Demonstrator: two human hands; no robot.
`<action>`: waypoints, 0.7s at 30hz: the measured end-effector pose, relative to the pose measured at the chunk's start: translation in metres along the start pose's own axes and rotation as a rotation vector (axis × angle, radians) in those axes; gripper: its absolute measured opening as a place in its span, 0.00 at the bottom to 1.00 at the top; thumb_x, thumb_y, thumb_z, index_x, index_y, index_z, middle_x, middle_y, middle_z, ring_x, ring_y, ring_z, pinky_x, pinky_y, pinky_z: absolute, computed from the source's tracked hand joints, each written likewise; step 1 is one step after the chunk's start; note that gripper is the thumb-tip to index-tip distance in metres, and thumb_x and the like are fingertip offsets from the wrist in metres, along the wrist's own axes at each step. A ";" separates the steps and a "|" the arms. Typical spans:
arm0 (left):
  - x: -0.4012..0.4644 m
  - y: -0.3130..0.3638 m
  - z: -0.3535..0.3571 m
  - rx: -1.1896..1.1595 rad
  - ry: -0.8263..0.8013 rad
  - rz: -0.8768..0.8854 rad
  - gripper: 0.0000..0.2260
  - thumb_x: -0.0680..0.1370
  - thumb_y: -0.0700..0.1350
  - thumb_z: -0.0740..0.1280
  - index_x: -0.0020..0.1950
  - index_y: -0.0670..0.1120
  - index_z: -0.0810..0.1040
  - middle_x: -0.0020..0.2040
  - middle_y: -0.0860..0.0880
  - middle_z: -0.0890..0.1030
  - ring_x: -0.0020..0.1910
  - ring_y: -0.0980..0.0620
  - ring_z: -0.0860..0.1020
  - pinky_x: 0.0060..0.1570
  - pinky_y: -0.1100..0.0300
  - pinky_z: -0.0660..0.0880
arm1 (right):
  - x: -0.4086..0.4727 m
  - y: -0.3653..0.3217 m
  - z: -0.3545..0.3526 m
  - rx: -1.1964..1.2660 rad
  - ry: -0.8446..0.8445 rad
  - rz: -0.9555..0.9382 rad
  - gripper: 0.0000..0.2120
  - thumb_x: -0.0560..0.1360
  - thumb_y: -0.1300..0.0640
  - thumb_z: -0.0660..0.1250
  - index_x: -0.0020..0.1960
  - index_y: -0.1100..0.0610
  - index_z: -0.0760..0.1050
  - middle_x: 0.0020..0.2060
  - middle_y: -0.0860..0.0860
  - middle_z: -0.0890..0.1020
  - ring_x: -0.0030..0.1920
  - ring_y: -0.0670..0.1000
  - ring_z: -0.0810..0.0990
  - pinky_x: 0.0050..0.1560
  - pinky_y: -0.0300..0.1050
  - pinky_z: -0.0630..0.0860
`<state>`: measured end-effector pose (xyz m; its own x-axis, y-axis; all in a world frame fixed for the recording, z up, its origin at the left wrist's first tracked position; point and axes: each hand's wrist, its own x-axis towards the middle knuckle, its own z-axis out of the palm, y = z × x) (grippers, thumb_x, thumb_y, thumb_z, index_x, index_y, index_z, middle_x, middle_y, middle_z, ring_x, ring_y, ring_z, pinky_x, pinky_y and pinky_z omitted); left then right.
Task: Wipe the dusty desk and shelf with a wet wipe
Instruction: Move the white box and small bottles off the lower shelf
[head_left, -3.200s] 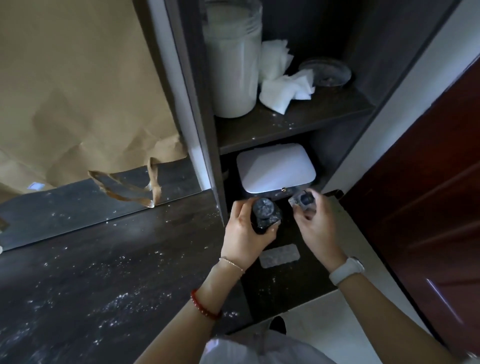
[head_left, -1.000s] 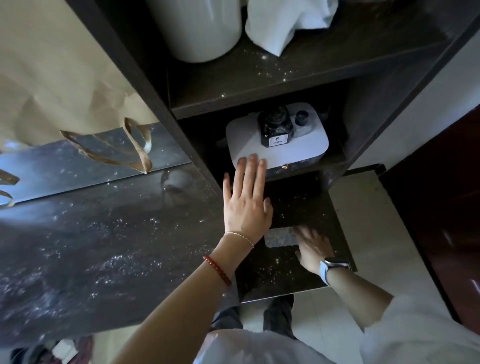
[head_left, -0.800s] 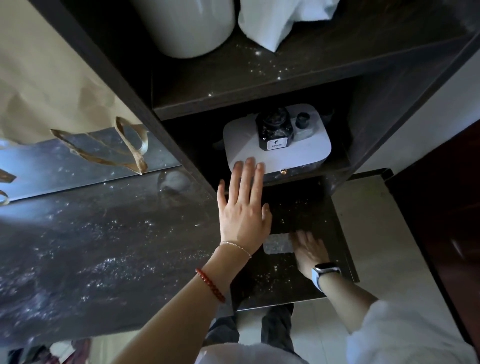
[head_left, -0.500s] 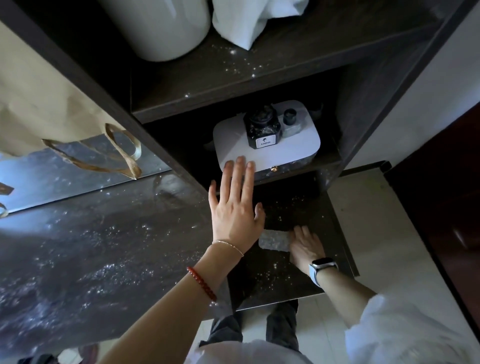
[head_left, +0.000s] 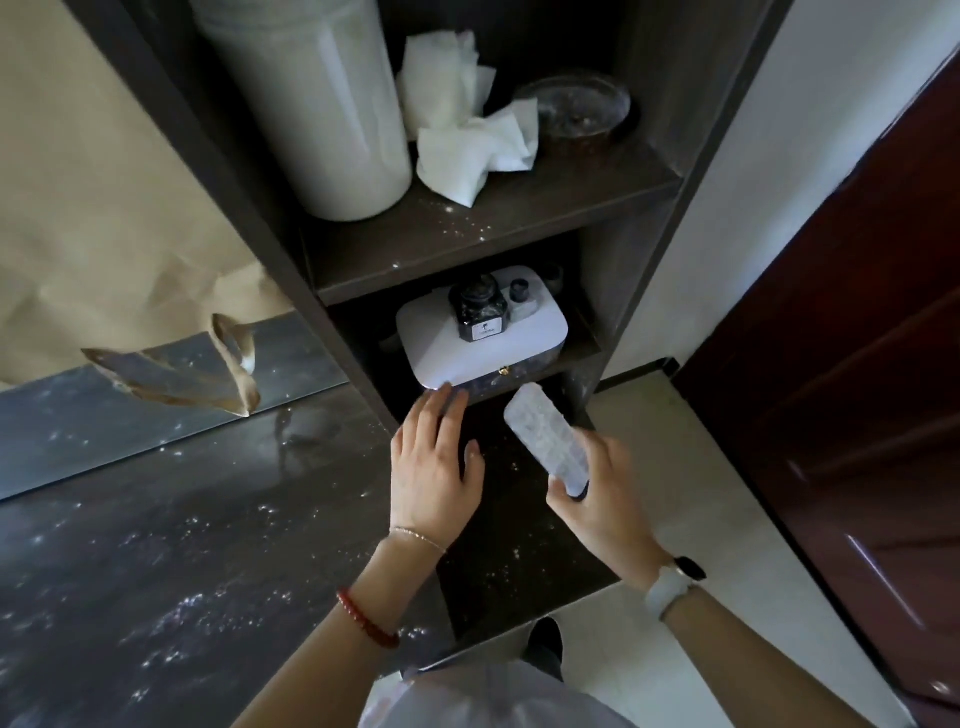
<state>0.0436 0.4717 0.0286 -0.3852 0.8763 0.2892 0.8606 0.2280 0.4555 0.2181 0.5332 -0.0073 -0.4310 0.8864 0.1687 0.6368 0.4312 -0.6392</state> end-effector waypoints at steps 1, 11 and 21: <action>-0.006 -0.001 -0.006 -0.026 0.028 0.009 0.20 0.73 0.47 0.57 0.64 0.44 0.69 0.62 0.42 0.74 0.62 0.46 0.68 0.59 0.53 0.69 | 0.007 -0.011 -0.005 0.008 0.024 -0.023 0.26 0.67 0.55 0.70 0.62 0.61 0.69 0.52 0.57 0.73 0.53 0.51 0.71 0.50 0.41 0.70; 0.023 -0.032 -0.059 -0.224 0.219 -0.296 0.24 0.75 0.49 0.64 0.68 0.42 0.64 0.59 0.40 0.74 0.55 0.39 0.75 0.50 0.45 0.75 | 0.076 -0.097 0.011 -0.244 0.042 -0.212 0.25 0.66 0.55 0.70 0.59 0.67 0.72 0.44 0.61 0.77 0.49 0.61 0.74 0.49 0.52 0.75; 0.033 -0.036 -0.060 -0.251 0.172 -0.298 0.28 0.76 0.45 0.65 0.73 0.46 0.57 0.53 0.41 0.77 0.46 0.42 0.77 0.40 0.54 0.72 | 0.086 -0.115 0.033 -0.263 0.062 -0.057 0.18 0.69 0.54 0.72 0.51 0.66 0.74 0.50 0.62 0.74 0.52 0.61 0.73 0.50 0.53 0.76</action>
<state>-0.0197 0.4669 0.0726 -0.6730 0.6995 0.2405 0.6037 0.3316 0.7250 0.0866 0.5541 0.0556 -0.4360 0.8646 0.2498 0.7601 0.5024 -0.4121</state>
